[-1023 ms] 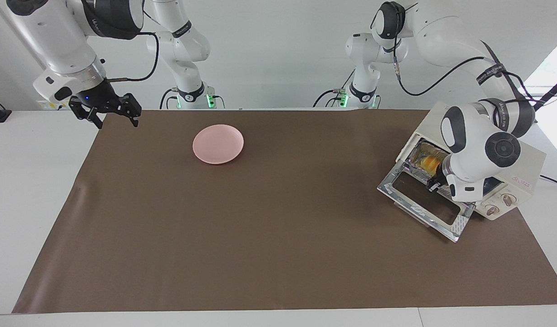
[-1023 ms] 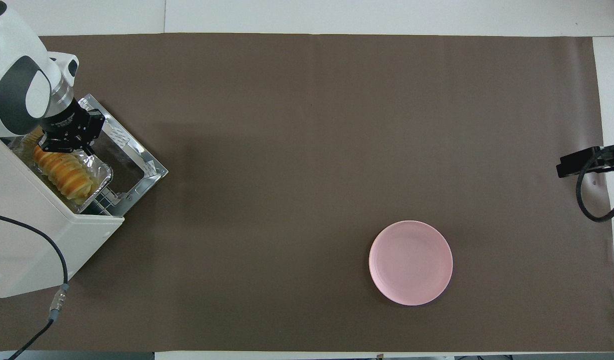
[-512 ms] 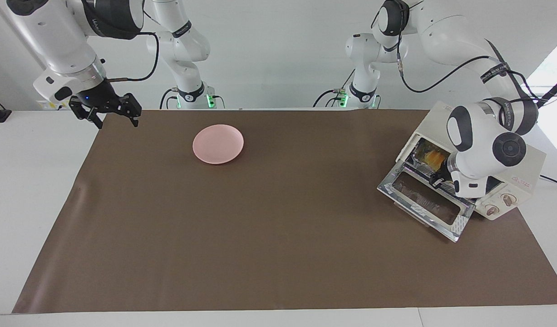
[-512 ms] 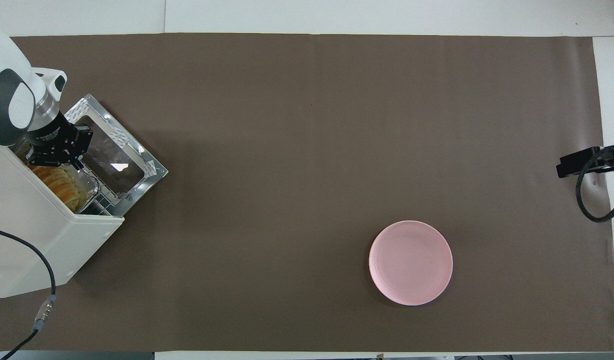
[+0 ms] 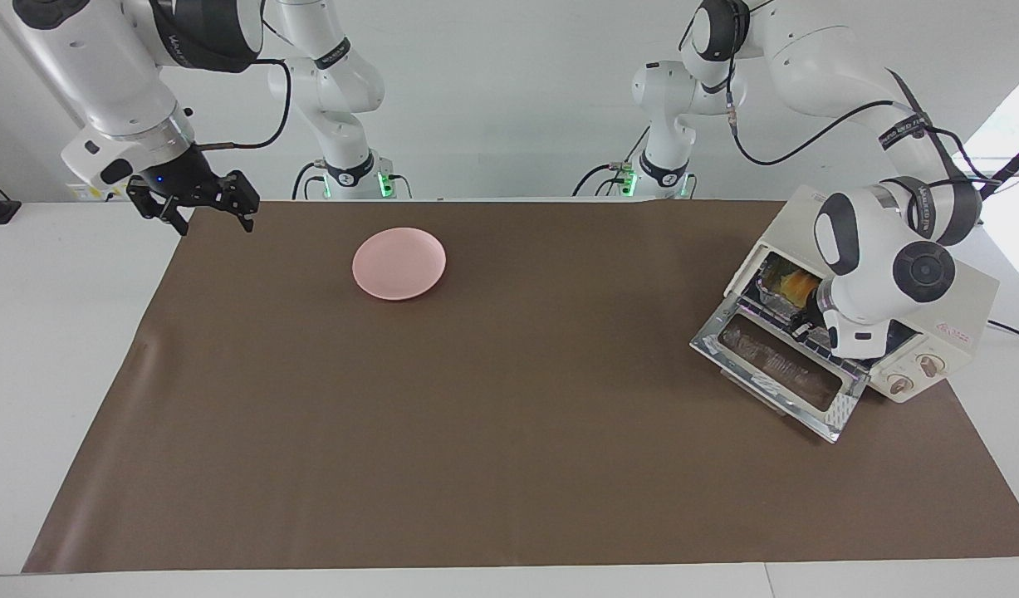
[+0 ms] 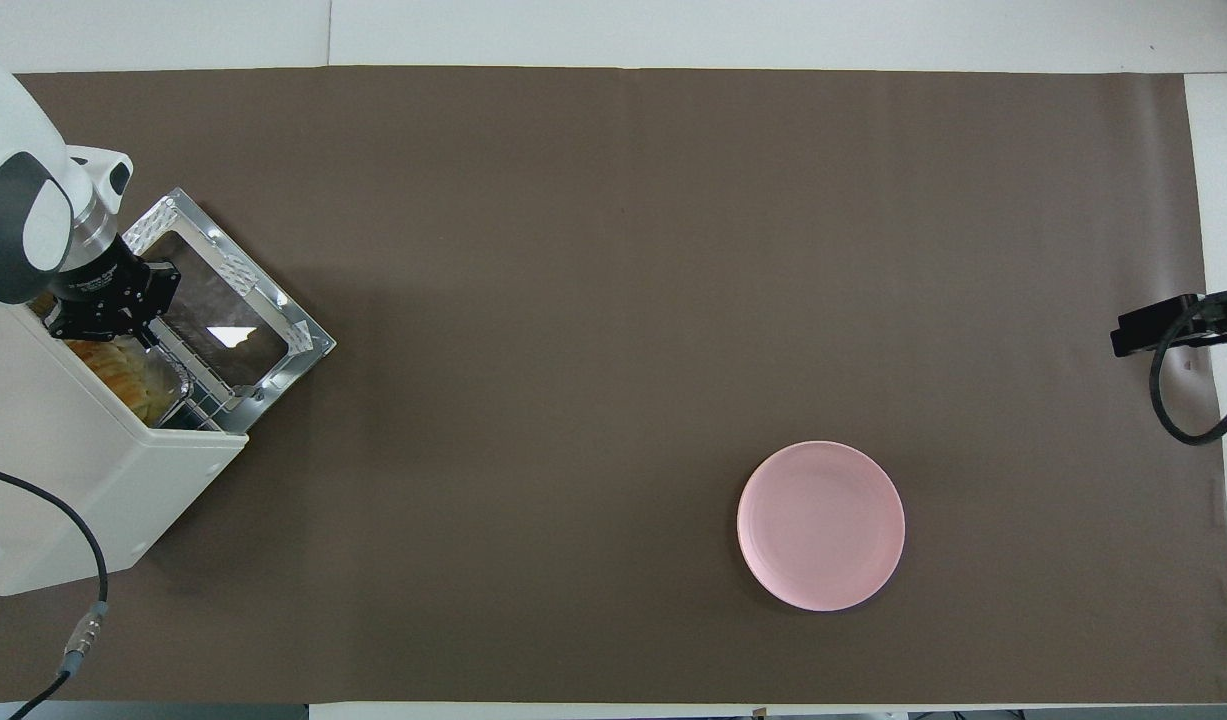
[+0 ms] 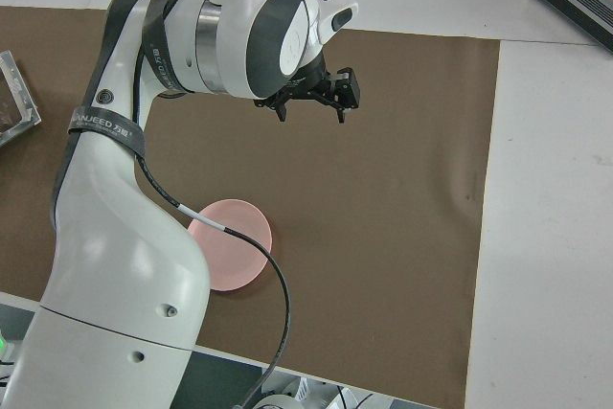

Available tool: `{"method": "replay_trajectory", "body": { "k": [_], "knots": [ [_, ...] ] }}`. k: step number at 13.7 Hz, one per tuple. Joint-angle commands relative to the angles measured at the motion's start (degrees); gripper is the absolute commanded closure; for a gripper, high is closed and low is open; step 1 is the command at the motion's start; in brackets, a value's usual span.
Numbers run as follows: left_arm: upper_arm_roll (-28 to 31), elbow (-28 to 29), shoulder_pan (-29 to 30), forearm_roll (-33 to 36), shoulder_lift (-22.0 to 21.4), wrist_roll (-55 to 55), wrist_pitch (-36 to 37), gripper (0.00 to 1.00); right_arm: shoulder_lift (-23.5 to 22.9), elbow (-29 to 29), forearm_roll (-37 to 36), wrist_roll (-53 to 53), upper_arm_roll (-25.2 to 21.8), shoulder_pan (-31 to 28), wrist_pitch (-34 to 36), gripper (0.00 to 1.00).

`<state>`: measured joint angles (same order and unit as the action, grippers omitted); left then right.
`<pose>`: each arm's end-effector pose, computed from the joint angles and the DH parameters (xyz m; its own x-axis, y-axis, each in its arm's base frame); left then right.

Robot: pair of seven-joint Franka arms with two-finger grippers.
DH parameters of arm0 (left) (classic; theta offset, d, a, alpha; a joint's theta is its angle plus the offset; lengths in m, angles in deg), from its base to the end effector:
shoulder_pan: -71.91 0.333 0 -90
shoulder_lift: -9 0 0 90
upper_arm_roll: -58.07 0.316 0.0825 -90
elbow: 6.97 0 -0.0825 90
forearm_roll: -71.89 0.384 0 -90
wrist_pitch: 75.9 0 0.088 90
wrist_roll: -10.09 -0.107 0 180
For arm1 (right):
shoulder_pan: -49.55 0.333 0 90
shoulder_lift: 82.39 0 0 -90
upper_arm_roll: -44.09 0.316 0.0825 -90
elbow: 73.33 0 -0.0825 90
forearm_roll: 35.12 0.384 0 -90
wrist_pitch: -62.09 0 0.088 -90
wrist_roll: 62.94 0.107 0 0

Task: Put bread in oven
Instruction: 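Open the left gripper and raise it out of the oven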

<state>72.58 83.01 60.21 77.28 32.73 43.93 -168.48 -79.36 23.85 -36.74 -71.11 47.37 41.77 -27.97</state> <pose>0.6302 0.0221 0.3873 0.7820 0.5950 -0.1855 0.5137 -0.7839 -0.3488 0.5330 -0.0442 0.5944 0.9951 0.0639 -0.0751 0.0656 -0.9976 0.0208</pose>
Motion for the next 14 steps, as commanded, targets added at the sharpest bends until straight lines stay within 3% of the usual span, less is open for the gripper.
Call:
{"method": "replay_trajectory", "body": {
  "k": [1, 14],
  "knots": [
    [0.35, 4.24, 0.00, 1.29, -2.81, -0.45, -2.16, 1.00, 1.46, 1.44, -0.13, -0.97, 0.50, -0.40, 0.06, 0.00],
    [0.35, 4.59, 1.15, 3.31, -3.07, -1.41, -2.78, 1.00, 1.46, 1.44, -0.13, -0.79, 0.50, -0.40, 0.06, 0.00]
  ]
}}
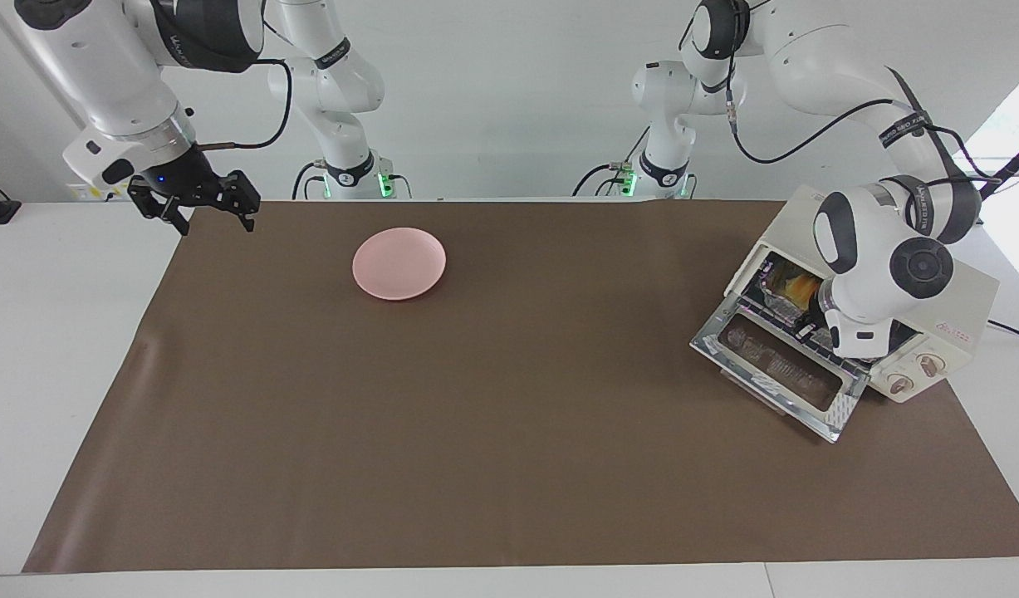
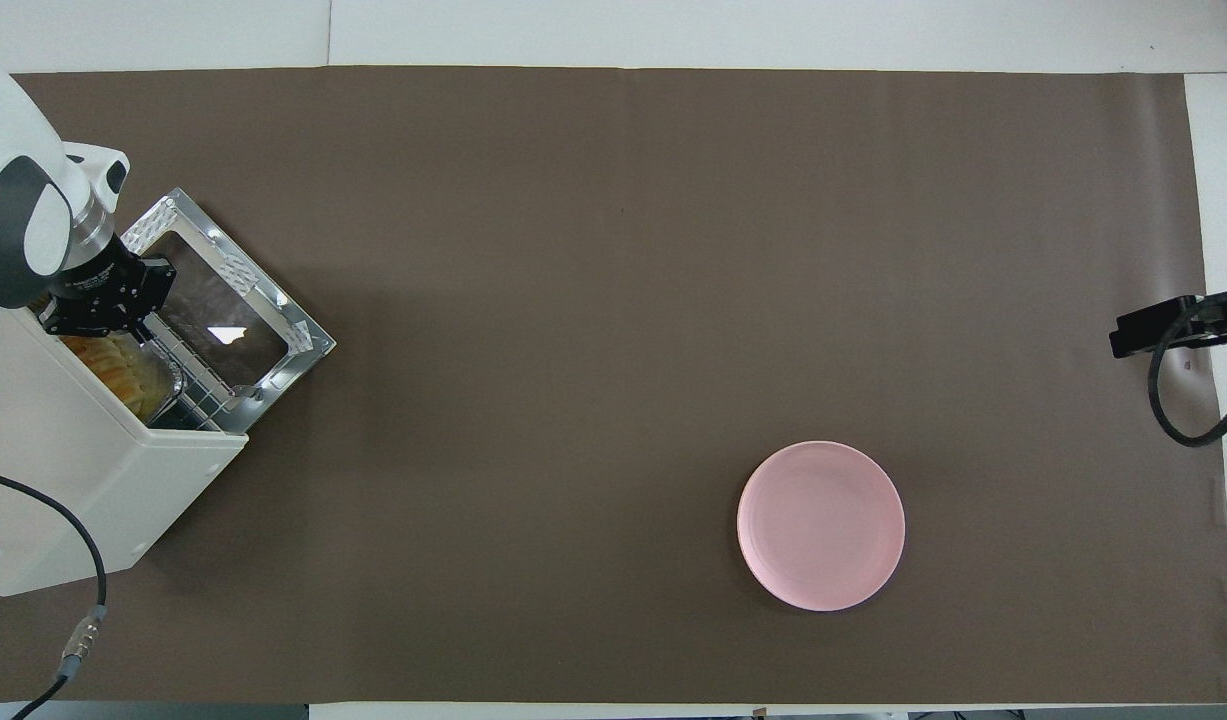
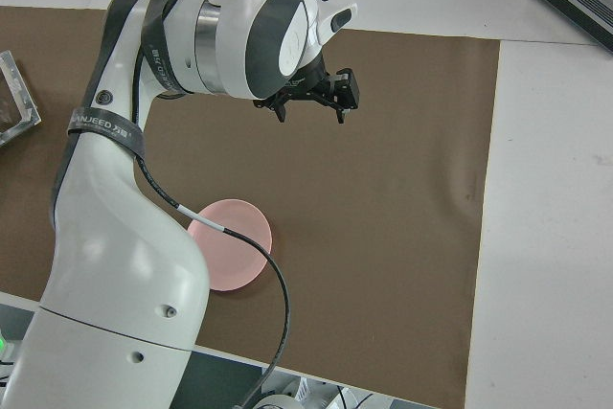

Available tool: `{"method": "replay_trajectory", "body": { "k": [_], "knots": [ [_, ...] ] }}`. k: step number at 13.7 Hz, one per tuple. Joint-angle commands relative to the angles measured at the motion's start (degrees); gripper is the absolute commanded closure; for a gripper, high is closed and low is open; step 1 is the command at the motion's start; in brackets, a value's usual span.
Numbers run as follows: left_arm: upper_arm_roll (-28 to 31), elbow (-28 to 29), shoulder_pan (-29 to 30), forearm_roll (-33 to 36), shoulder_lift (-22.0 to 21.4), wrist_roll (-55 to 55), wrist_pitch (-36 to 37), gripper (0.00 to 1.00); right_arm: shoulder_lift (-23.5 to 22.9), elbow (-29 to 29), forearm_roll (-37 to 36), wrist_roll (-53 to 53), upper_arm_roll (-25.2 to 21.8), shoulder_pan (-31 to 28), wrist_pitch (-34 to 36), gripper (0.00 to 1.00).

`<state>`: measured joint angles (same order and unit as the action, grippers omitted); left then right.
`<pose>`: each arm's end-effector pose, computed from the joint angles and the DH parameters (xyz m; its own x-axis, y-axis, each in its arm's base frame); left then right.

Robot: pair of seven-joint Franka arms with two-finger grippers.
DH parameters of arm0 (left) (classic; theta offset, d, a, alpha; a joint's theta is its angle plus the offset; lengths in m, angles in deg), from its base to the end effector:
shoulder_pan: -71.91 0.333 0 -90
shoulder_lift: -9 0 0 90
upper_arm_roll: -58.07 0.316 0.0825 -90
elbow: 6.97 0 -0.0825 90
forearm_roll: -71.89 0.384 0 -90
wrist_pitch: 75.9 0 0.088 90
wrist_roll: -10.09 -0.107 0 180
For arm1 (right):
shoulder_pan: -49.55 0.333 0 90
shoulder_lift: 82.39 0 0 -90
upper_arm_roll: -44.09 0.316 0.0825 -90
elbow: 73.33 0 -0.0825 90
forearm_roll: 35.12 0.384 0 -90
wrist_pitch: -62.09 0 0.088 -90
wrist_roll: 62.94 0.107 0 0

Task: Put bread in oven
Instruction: 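Push the glass oven door shut with the left gripper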

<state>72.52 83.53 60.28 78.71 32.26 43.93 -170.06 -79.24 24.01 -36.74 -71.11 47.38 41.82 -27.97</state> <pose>0.6315 0.0249 0.3901 0.7944 0.5874 -0.1543 0.5113 -0.7840 -0.3522 0.5323 -0.0436 0.5942 0.9950 0.0649 -0.0758 0.0667 -0.9976 0.0208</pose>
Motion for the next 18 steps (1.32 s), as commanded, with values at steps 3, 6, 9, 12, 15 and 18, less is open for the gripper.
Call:
{"method": "replay_trajectory", "body": {
  "k": [3, 6, 9, 12, 15, 18],
  "knots": [
    [0.40, 3.98, 1.17, 1.88, -2.60, -3.34, -1.38, 0.04, 1.34, 1.27, -0.13, -0.71, 0.48, -0.44, 0.06, 0.00],
    [0.40, 3.02, 1.00, 1.79, -2.69, -3.70, -2.52, 0.00, 1.34, 1.27, -0.13, -0.71, 0.48, -0.44, 0.14, 0.00],
    [0.31, 2.84, -0.93, 1.79, -2.60, -3.96, -9.18, 0.00, 1.34, 1.10, -0.13, -0.88, 0.48, -0.44, 0.14, 0.00],
    [-0.12, 2.75, -1.38, 1.09, -2.69, -4.05, -17.01, 0.00, 1.25, 1.10, -0.13, -0.88, 0.48, -0.44, 0.14, 0.00],
    [-0.74, 1.26, -2.78, 0.82, -4.70, -9.04, -15.28, 0.00, 1.25, 1.10, -0.13, -0.88, 0.48, -0.53, 0.14, 0.00],
    [-0.92, 1.26, -3.05, -0.22, -8.48, -15.63, -9.14, 0.00, 1.25, 1.10, -0.13, -0.88, 0.48, -0.53, 0.14, 0.00]
  ]
}}
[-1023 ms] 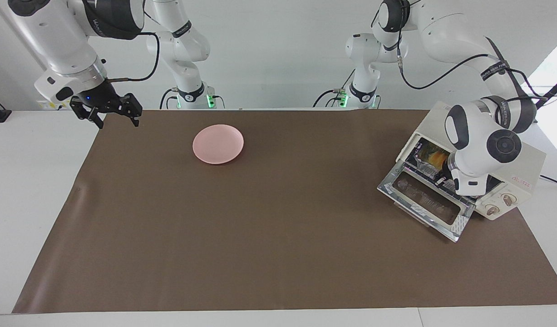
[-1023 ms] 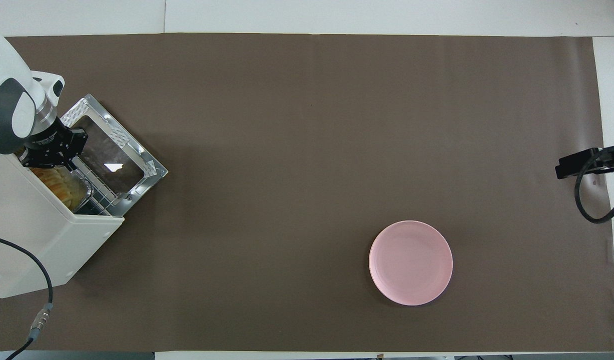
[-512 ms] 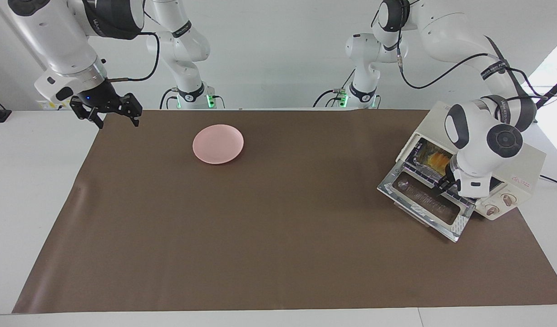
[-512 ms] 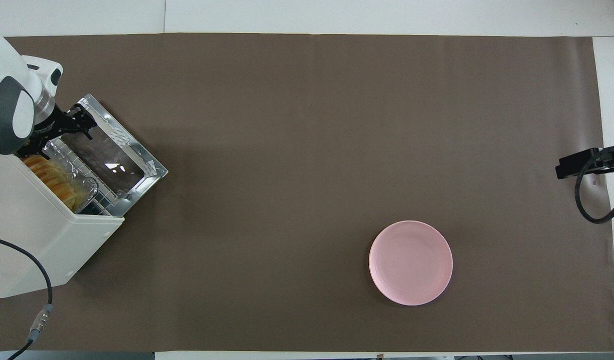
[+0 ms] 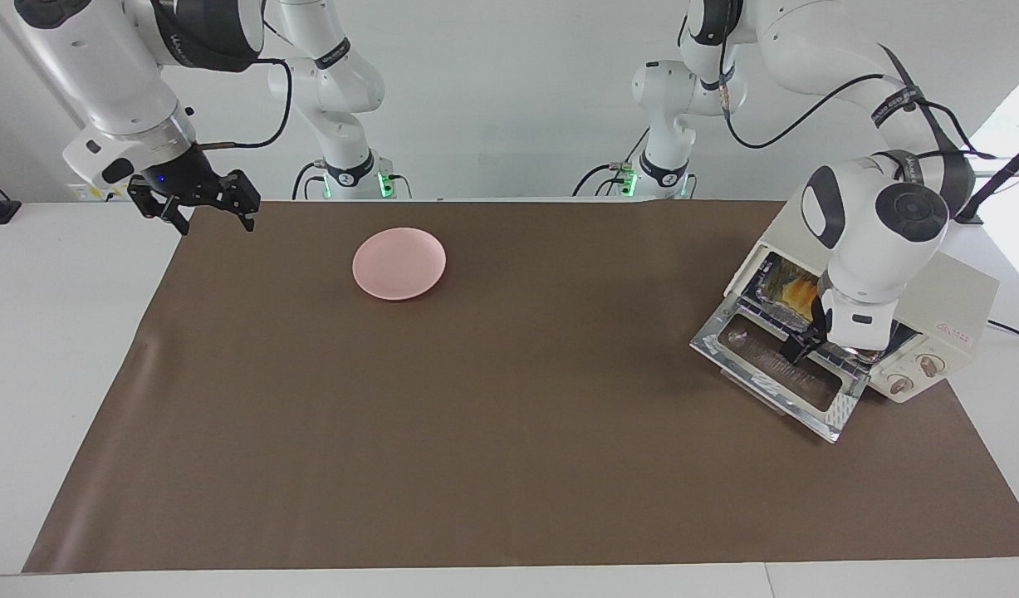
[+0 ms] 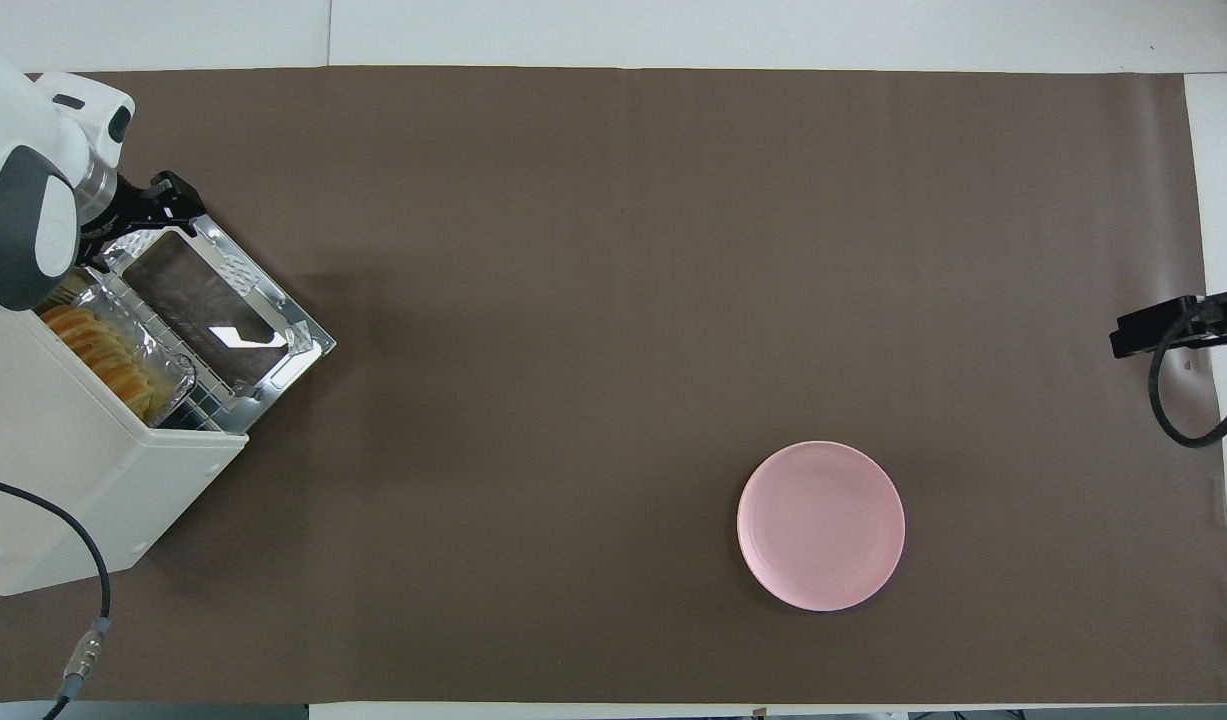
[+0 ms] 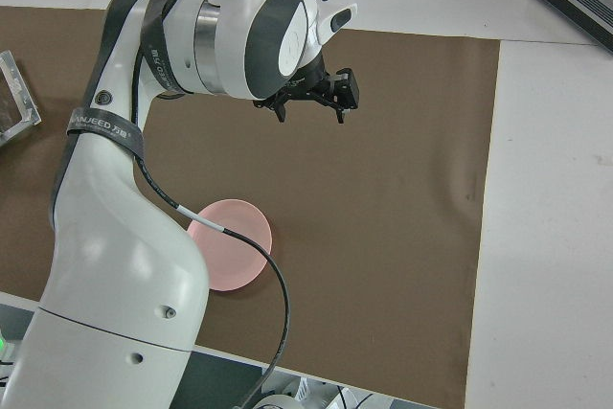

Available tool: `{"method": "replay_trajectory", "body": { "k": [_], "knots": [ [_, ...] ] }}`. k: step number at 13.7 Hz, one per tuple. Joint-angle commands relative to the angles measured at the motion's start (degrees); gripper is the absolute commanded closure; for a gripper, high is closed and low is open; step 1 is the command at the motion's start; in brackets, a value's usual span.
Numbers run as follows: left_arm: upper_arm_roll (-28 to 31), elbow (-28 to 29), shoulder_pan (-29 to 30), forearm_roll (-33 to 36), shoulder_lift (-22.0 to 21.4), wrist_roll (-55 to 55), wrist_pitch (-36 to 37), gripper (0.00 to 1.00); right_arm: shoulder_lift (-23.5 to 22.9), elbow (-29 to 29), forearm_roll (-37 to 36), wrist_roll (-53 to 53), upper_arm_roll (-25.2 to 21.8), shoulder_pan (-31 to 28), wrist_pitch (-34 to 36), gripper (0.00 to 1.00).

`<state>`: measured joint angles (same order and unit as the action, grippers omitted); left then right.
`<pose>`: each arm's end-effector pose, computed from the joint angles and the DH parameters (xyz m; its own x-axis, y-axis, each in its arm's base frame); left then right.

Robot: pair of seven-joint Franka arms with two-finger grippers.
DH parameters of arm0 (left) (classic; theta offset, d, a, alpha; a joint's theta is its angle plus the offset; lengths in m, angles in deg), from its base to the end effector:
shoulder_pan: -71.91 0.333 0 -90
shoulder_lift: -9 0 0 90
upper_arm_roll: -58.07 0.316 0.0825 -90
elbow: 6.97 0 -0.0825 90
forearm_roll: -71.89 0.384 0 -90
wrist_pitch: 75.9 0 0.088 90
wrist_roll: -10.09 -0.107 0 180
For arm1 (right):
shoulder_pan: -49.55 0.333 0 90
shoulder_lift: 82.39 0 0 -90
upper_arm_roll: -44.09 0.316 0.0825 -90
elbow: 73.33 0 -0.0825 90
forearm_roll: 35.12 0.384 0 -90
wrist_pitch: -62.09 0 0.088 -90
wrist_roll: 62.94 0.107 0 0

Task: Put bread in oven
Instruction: 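Push the glass oven door shut with the left gripper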

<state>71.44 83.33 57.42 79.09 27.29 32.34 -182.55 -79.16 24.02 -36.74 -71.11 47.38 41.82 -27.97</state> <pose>0.6510 -0.0196 0.4592 0.9494 0.3109 0.0441 0.3135 -0.9308 -0.1881 0.5320 -0.0435 0.5949 0.9951 0.0649 -0.0746 0.0667 -0.9976 0.0210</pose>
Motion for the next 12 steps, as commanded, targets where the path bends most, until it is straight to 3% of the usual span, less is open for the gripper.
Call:
{"method": "replay_trajectory", "body": {
  "k": [1, 5, 8, 12],
  "knots": [
    [0.17, 1.63, -0.19, -1.48, -5.09, -6.14, 5.90, 0.00, 1.17, 1.10, -0.13, -0.88, 0.48, -0.53, 0.14, 0.00],
    [0.25, 2.07, -0.19, -6.67, -9.93, -20.64, 15.57, 0.00, 1.17, 1.10, -0.13, -0.88, 0.48, -0.53, 0.14, 0.00],
    [0.17, 2.07, -1.60, -6.85, -13.27, -23.04, 19.88, 0.00, 1.17, 1.10, -0.13, -0.88, 0.48, -0.53, 0.14, 0.00],
    [-8.17, 0.94, 3.39, -6.94, -14.25, -26.28, 25.62, 0.00, 1.17, 1.10, -0.13, -0.88, 0.48, -0.53, 0.14, 0.00]
  ]
}}
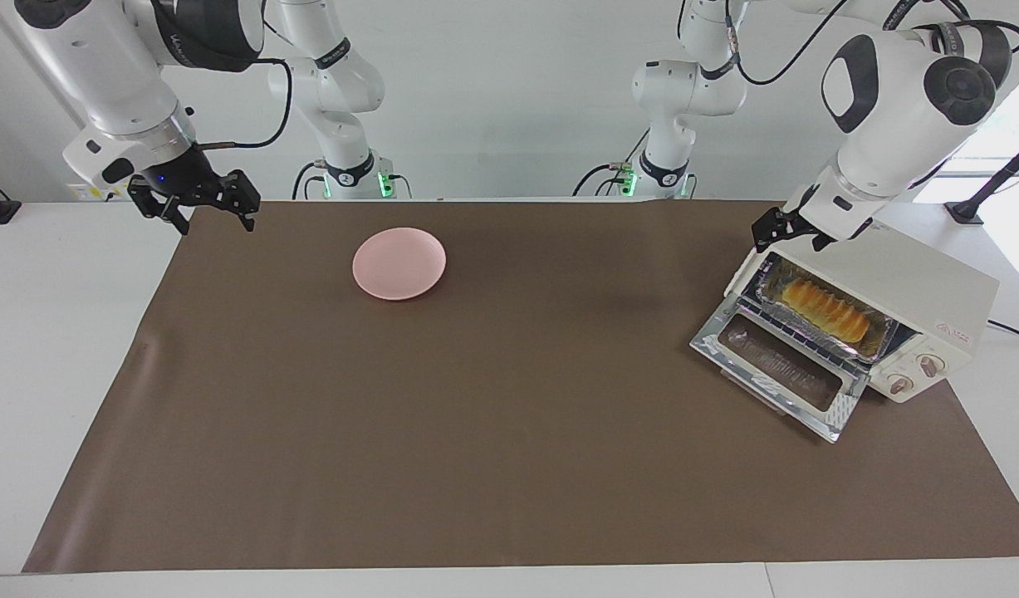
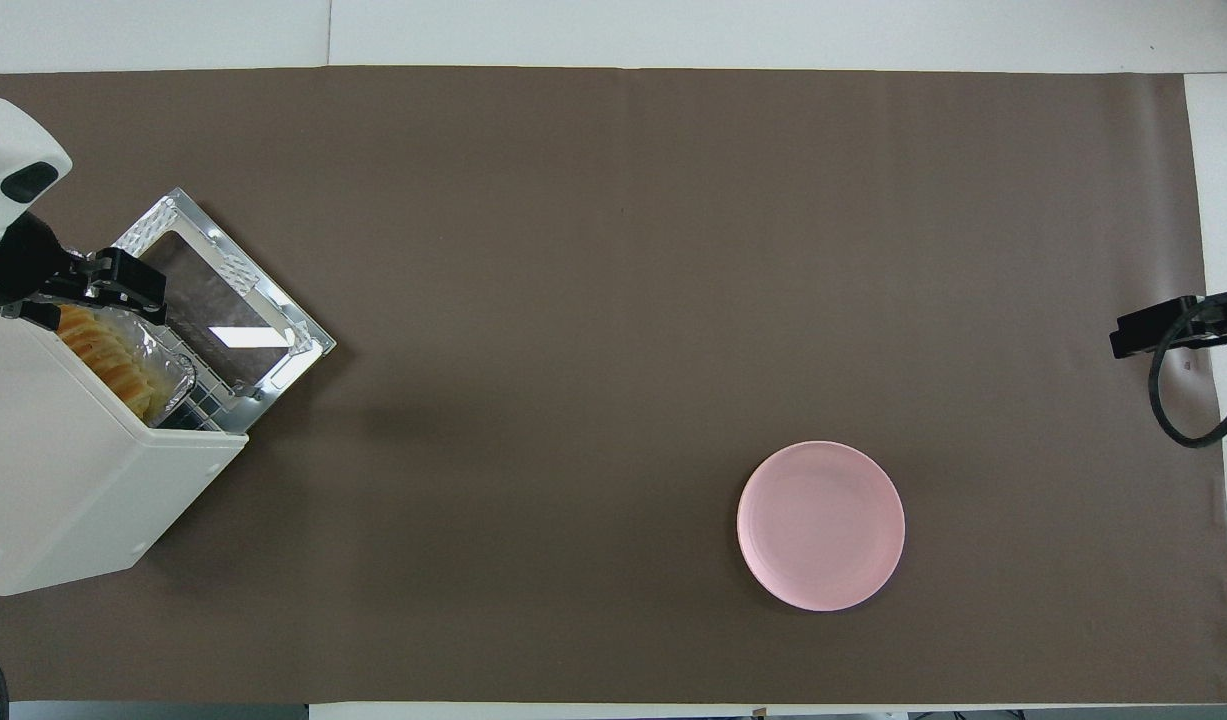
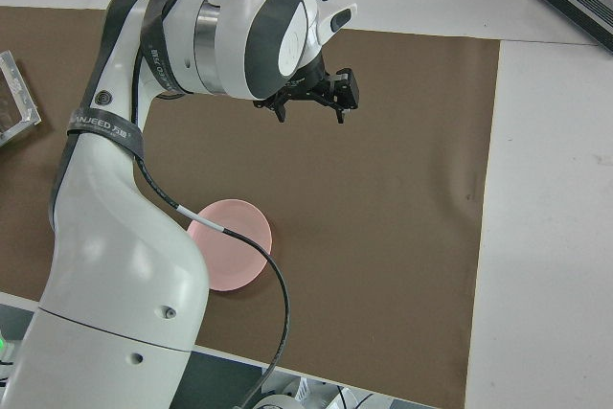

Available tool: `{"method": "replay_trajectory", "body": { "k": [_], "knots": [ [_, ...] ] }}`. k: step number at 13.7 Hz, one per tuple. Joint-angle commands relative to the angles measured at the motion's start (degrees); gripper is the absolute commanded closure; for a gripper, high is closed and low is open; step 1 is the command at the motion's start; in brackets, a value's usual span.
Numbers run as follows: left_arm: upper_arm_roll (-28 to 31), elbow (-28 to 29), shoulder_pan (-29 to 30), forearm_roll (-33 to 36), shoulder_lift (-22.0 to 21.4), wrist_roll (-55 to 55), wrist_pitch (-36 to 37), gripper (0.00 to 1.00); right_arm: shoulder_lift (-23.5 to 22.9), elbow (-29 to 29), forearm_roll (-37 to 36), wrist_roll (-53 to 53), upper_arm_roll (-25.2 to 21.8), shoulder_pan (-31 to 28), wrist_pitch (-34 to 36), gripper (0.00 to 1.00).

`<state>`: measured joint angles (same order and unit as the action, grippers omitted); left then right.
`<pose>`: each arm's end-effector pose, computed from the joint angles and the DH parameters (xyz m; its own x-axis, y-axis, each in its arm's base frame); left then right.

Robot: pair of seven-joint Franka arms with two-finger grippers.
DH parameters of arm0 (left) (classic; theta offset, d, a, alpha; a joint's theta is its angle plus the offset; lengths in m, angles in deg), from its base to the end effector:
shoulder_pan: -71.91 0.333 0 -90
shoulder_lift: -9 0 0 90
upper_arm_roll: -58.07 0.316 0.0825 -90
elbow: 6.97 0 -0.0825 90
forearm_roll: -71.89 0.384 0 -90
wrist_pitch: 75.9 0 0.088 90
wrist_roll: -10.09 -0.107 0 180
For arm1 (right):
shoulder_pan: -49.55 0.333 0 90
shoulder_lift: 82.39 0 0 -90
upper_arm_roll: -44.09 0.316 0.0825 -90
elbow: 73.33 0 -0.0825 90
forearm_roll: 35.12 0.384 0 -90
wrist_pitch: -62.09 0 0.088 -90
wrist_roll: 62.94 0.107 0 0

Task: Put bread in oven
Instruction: 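Push the glass oven door shut with the left gripper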

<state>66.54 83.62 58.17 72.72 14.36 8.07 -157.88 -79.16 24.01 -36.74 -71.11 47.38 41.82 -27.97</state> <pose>0.5589 -0.0533 0.5577 0.9631 -0.1195 -0.2412 -0.1280 -0.9916 -0.0197 0.5320 -0.0435 0.5950 0.9951 0.0649 -0.0745 0.0666 -0.9976 0.0211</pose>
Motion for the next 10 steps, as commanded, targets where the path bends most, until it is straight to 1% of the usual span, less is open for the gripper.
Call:
{"method": "replay_trajectory", "body": {
  "k": [1, 3, 4, 5, 7, 8, 10],
  "knots": [
    [-4.59, 0.47, 3.88, -0.57, -1.31, -2.63, 0.94, 0.00, 1.25, 1.10, -0.13, -0.88, 0.48, -0.53, 0.14, 0.00],
    [-5.57, 1.26, 4.07, -0.57, -2.36, -2.81, 2.07, 0.00, 1.17, 1.10, -0.13, -0.88, 0.48, -0.53, 0.14, 0.00],
    [-5.83, 2.05, 4.59, -0.57, -3.84, -3.51, 2.52, 0.00, 1.25, 1.10, -0.13, -0.88, 0.48, -0.53, 0.14, 0.00],
    [-6.18, 2.14, 6.34, -0.57, -4.29, -5.08, 2.44, 0.00, 1.25, 1.10, -0.13, -0.88, 0.48, -0.53, 0.14, 0.00],
    [-7.15, 2.14, 7.06, -0.57, -4.65, -5.98, 2.61, 0.00, 1.25, 1.10, -0.13, -0.88, 0.48, -0.53, 0.14, 0.00],
    [-7.42, 2.84, 6.97, -0.57, -5.78, -6.07, 2.52, 0.00, 1.17, 1.10, -0.13, -0.88, 0.48, -0.53, 0.14, 0.00],
    [-7.59, 6.51, 7.93, -0.57, -9.03, -6.07, 0.87, 0.00, 1.25, 1.10, -0.13, -0.88, 0.48, -0.53, 0.14, 0.00]
  ]
}}
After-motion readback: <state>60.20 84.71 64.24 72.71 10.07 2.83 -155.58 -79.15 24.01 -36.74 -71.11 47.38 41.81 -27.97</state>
